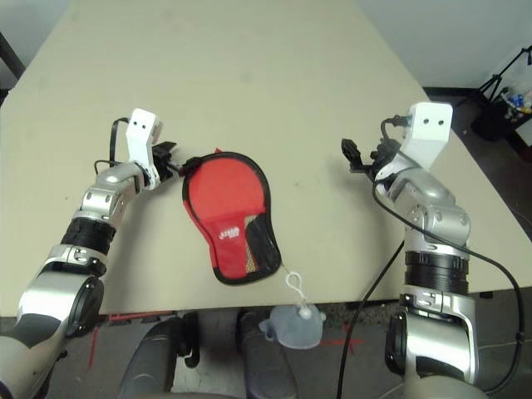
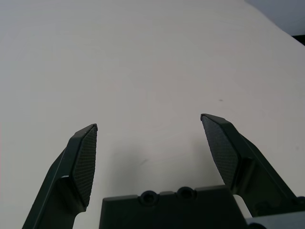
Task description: Store the ping-pong paddle in its case and zip it.
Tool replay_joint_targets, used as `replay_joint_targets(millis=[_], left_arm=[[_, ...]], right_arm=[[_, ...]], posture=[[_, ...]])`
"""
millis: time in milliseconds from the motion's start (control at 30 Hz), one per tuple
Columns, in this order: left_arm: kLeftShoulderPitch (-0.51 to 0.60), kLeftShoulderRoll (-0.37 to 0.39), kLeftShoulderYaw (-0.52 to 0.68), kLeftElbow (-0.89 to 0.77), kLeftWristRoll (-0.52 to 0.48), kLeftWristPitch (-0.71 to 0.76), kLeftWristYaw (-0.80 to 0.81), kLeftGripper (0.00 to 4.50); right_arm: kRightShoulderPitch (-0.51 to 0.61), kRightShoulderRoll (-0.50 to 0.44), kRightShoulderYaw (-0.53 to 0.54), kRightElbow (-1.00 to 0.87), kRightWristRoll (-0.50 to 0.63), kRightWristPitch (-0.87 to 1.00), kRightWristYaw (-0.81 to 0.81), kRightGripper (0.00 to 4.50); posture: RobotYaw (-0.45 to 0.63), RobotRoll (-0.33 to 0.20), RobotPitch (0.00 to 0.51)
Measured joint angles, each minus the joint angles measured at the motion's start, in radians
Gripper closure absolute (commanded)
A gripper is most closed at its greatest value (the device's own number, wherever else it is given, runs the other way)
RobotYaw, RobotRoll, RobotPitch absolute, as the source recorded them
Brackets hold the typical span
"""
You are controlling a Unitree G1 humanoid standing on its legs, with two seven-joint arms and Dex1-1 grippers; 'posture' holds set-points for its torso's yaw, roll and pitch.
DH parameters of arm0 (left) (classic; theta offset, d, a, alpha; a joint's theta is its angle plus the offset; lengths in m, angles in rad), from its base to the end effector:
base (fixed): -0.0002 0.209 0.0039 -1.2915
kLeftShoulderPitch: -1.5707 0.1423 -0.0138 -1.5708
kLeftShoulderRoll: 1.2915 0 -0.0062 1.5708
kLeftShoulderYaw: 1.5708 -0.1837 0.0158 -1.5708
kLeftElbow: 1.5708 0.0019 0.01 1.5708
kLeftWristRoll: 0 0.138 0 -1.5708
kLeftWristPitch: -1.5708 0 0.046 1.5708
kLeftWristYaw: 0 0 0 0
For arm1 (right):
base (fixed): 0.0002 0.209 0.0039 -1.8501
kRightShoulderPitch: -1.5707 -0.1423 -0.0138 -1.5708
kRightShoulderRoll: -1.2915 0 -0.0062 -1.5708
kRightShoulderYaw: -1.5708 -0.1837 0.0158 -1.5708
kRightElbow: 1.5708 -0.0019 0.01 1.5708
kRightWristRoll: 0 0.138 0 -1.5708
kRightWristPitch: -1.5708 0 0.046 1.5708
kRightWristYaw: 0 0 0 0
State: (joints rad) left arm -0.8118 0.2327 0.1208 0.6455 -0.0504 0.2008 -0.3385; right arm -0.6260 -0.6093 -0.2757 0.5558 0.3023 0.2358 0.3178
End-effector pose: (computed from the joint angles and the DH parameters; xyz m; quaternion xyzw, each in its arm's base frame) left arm 0.3416 0.1792 0.1412 0.0513 0.0239 -0.1472 0.9875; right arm 0.2929 -0.3110 0.1569 -0.0263 0.0072 -0.0249 0.9993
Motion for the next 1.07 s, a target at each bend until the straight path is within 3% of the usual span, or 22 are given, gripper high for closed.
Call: replay_joint_targets(millis=[200, 500, 733, 1067], left_arm=[[0.054, 0.058, 0.061, -0.107, 0.001, -0.078, 0.147, 0.0], [0.111, 0.088, 0.079, -0.13, 0.001, -0.102, 0.188, 0.0], [0.139, 0.124, 0.102, -0.138, 0.001, -0.14, 0.234, 0.0], [0.272, 0.16, 0.135, -0.213, 0.001, -0.148, 0.283, 0.0]], right_arm=[[-0.074, 0.007, 0.0, 0.208, -0.031, -0.161, 0.028, 0.02], [-0.176, -0.022, 0.0, 0.455, -0.075, -0.295, 0.028, 0.02], [-0.205, -0.043, 0.0, 0.559, -0.09, -0.357, 0.032, 0.02], [-0.202, -0.054, -0.014, 0.595, -0.094, -0.392, 0.02, 0.02]], posture=[[-0.03, 0.0, 0.217], [-0.02, 0.0, 0.213], [0.01, 0.0, 0.203], [-0.01, 0.0, 0.201]])
